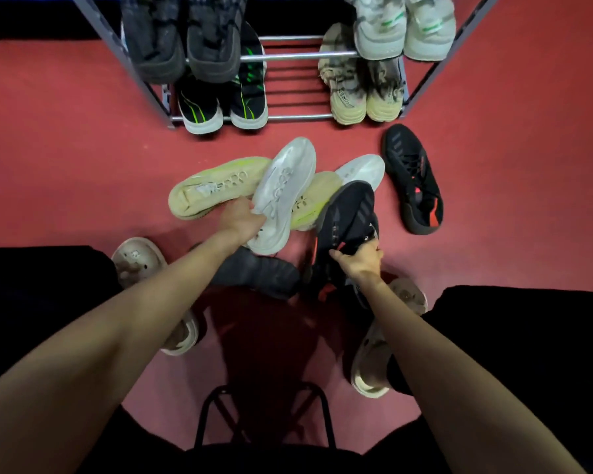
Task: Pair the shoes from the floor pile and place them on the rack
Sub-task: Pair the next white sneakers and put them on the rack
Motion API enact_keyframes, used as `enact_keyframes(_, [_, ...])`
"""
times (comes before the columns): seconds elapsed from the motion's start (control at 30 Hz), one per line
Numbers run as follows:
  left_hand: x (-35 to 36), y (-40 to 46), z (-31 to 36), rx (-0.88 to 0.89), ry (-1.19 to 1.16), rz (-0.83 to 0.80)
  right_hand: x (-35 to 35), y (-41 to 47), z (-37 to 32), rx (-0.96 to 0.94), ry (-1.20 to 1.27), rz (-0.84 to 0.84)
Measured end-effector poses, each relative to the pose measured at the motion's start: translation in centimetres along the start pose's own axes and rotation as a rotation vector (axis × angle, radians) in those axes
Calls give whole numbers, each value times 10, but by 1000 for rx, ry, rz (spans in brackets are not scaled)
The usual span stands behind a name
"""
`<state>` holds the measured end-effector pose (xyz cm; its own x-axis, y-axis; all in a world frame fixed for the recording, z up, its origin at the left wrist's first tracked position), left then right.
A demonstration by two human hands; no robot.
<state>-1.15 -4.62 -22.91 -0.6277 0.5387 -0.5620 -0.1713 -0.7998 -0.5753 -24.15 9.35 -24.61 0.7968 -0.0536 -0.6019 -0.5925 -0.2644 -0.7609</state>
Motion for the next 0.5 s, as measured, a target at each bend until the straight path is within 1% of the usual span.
enact_keyframes(0.07, [7, 1, -7, -20, 50, -10, 12, -5, 5, 42, -27, -10])
enact_keyframes(0.13, [10, 0, -13, -58, 91, -21, 16, -11, 2, 25, -48, 88])
enact_keyframes(0.2, [12, 2, -19, -106, 5, -17, 13, -20, -13, -114, -36, 237])
enact_keyframes(0.23, [13, 1, -18, -128, -81, -24, 15, -24, -24, -212, -5, 262])
enact_keyframes(0.27, [14, 3, -22, -144, -173, -22, 22, -27, -34, -292, 31, 227])
enact_keyframes(0.3, [13, 6, -25, -151, -257, -14, 31, -29, -43, -346, 55, 157])
enact_keyframes(0.37, [12, 12, -36, -172, -343, -3, 55, -31, -58, -392, 34, 20])
enact_keyframes(0.43, [11, 13, -40, -176, -371, -23, 75, -28, -68, -362, 5, -84])
enact_keyframes(0.5, [11, 11, -38, -172, -397, -60, 92, -24, -71, -257, 81, -205])
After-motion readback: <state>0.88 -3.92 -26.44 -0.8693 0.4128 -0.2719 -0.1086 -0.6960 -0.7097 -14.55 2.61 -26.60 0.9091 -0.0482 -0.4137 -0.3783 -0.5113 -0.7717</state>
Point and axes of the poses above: each hand's wrist, its own y-axis towards the middle knuckle, its own x-axis out of the palm, z = x × y, the point moved 8 cm from there along y, towards the middle knuckle, and after that the axes turned 10 degrees about x, right-handed, at the moved point
